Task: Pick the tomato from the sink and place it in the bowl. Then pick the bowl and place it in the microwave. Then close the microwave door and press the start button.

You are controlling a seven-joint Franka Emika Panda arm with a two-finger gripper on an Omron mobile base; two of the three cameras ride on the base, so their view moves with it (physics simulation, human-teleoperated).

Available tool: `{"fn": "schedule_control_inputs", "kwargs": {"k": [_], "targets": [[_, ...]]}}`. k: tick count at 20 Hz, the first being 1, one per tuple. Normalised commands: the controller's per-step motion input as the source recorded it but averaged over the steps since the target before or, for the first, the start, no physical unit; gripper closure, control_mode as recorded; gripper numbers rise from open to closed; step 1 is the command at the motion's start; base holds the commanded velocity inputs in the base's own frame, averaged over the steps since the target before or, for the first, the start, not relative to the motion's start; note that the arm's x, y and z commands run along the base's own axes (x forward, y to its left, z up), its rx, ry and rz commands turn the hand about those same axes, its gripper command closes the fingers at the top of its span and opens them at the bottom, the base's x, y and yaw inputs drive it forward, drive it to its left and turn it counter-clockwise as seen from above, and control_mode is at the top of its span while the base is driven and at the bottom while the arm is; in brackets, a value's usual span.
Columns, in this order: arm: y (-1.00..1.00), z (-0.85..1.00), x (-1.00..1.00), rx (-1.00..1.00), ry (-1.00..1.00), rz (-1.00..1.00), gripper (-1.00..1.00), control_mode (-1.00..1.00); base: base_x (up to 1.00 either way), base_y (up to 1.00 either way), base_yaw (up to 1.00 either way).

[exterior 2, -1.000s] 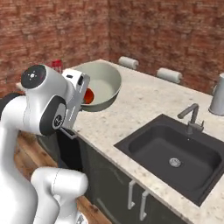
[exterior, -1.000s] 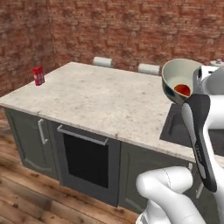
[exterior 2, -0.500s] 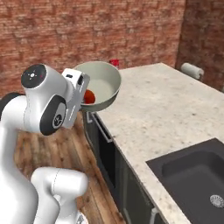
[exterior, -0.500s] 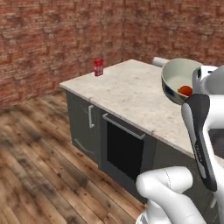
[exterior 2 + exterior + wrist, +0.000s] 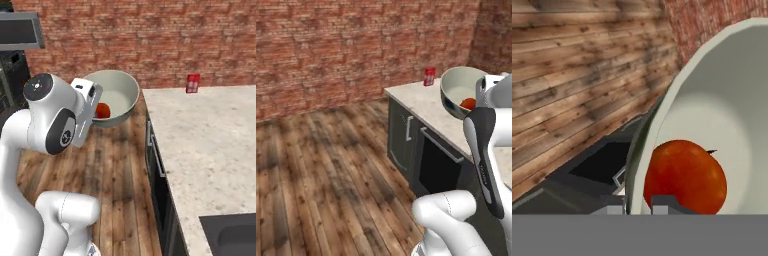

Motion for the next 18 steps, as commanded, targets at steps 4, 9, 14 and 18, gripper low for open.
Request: {"fn": "schedule_control_inputs", "kwargs": {"k": [4,9,14,18], "targets": [[0.0,0.0,0.0,0.0,0.0,0.0,1.0,1.0,0.29,0.01,0.57],[0.0,0.0,0.0,0.0,0.0,0.0,1.0,1.0,0.45,0.01,0.54],[0.0,0.0,0.0,0.0,0.0,0.0,1.0,1.0,0.95,0.0,0.34],[0.0,0.0,0.0,0.0,0.0,0.0,1.0,1.0,1.0,0.0,0.18]]}}
